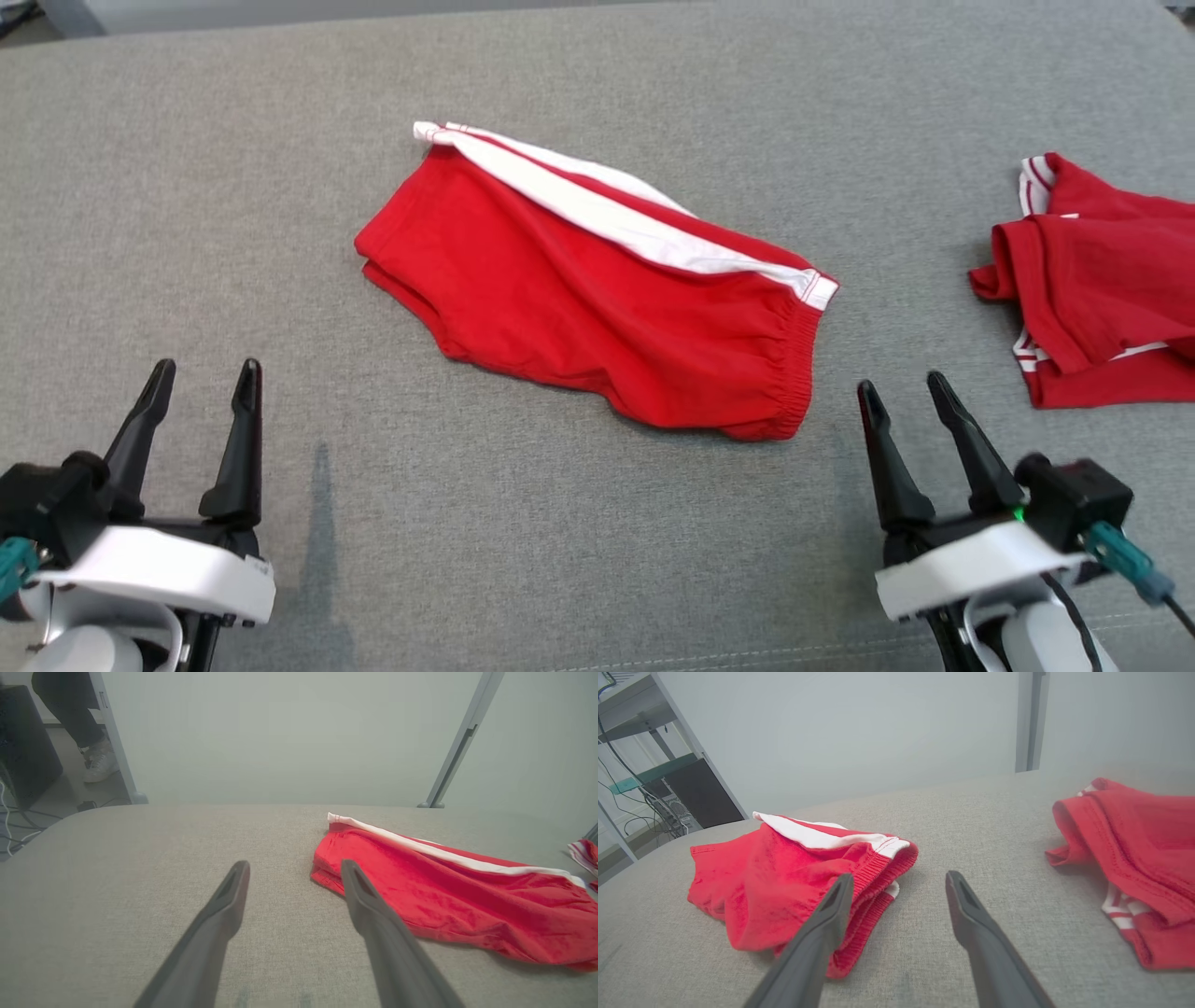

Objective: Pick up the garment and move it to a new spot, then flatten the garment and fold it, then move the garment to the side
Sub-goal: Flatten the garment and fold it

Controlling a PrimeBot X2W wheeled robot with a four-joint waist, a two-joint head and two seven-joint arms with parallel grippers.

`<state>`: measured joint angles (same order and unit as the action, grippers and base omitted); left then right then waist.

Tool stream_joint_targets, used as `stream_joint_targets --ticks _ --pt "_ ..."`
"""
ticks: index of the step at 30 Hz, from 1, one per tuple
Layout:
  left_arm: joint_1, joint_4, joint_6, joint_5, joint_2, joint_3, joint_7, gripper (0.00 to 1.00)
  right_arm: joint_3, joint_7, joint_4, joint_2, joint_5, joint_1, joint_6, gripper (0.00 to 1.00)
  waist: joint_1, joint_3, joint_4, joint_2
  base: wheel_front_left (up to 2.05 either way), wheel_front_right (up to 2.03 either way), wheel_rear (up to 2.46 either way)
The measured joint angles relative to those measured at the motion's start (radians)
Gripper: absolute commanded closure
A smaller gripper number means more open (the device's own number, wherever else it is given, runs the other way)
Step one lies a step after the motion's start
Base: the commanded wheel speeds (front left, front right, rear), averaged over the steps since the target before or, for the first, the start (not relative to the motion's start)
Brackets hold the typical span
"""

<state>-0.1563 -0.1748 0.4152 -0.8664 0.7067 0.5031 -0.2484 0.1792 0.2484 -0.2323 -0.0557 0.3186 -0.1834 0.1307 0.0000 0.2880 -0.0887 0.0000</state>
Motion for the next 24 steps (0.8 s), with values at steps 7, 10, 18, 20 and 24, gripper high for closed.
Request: stream_joint_targets --ticks 7,10,18,20,24 --pt "0.075 -0.019 0.012 0.005 0.0 -0.03 0.0 0.0 -0.015 -0.002 0.09 0.007 0.008 0.116 0.0 0.0 0.0 -0.045 -0.025 0.0 0.0 0.0 0.0" --pt "0.122 -0.023 0.019 0.005 -0.005 -0.04 0.0 0.0 -0.012 -0.003 0.107 0.01 0.015 0.15 0.0 0.0 0.0 -0.076 -0.037 0.0 0.0 0.0 0.0" --pt "0.172 -0.023 0.016 0.005 -0.027 -0.043 0.0 0.0 -0.011 -0.024 0.127 0.011 0.024 0.178 0.0 0.0 0.0 -0.116 -0.038 0.0 0.0 0.0 0.0" --pt "0.172 -0.023 0.016 0.005 -0.027 -0.044 0.0 0.0 -0.012 -0.025 0.128 0.012 0.035 0.179 0.0 0.0 0.0 -0.117 -0.037 0.0 0.0 0.0 0.0" --pt "0.172 -0.02 0.007 0.005 -0.031 -0.044 0.0 0.0 -0.011 -0.025 0.128 0.012 0.052 0.192 0.0 0.0 0.0 -0.122 -0.036 0.0 0.0 0.0 0.0"
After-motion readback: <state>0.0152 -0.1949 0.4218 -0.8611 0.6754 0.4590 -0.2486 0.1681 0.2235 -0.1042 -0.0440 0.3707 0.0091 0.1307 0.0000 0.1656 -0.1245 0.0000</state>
